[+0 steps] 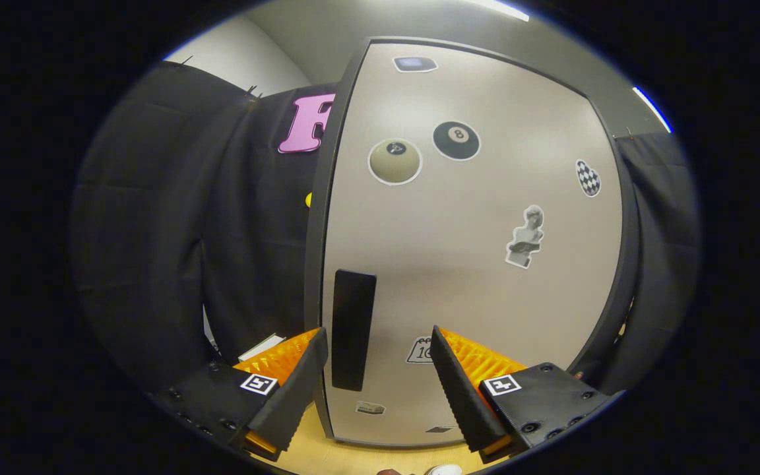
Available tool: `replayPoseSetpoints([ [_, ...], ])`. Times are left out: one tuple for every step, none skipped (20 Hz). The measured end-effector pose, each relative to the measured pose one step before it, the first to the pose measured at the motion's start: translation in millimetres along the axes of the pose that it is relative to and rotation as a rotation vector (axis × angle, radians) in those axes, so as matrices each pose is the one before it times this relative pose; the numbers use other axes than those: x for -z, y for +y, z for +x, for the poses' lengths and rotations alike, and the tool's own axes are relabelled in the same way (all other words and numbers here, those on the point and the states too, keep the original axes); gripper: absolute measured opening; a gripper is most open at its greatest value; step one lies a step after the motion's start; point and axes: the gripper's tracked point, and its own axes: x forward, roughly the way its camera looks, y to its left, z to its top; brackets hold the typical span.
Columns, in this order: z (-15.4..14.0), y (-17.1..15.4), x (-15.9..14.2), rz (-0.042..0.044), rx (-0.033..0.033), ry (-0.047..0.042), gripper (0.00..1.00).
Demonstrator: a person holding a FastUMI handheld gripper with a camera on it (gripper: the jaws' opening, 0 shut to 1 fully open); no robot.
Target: Open the shoe cabinet door, grab the shoes and put them into the shoe cabinet, then close the shoe cabinet door.
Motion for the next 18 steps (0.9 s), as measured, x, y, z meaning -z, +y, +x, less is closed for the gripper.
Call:
replayPoseSetpoints([
  [5.15,1.86,4.62,0.00672,-0.00094,0.02048,0.98],
  [5.45,2.79,3.71,0.00703,0.00019,0.01590,0.98],
  [3.42,1.93,3.18,0.00360,0.00175,0.01100,0.98],
  [4.74,0.84,2.87,0.00146,0.00706,0.01083,0.97],
  [3.40,2.18,3.32,0.00427,-0.00152,0.01403,0.97],
  [3.32,3.43,3.00,0.00867,-0.00462,0.00984,0.97],
  [2.46,1.81,1.51,0.00876,-0.00005,0.01009,0.96],
  [0.99,-3.00,0.41,0.00836,0.02528,0.00006,0.94],
  [1.02,-2.37,-2.28,0.01132,0.01800,-0.01007,0.86],
  [-0.01,3.22,-0.88,0.01554,-0.00354,-0.00306,0.75],
  [-0.69,7.29,0.47,0.01069,-0.02648,0.00155,0.64],
  [1.01,0.22,0.66,-0.00278,0.00674,0.00013,0.50],
  [0.00,0.40,-1.60,-0.00806,0.00874,-0.00151,0.37],
  [-0.63,0.08,0.59,0.00130,0.00288,0.00276,0.35],
  [0.99,0.47,-0.24,-0.00174,-0.01053,0.00069,0.33],
  [-0.24,-0.17,0.76,-0.00605,-0.01708,-0.00243,0.32],
  [-1.66,-1.04,0.38,0.00327,-0.01626,0.00246,0.33],
  [0.70,1.31,0.06,0.00164,-0.01252,-0.00278,0.27],
])
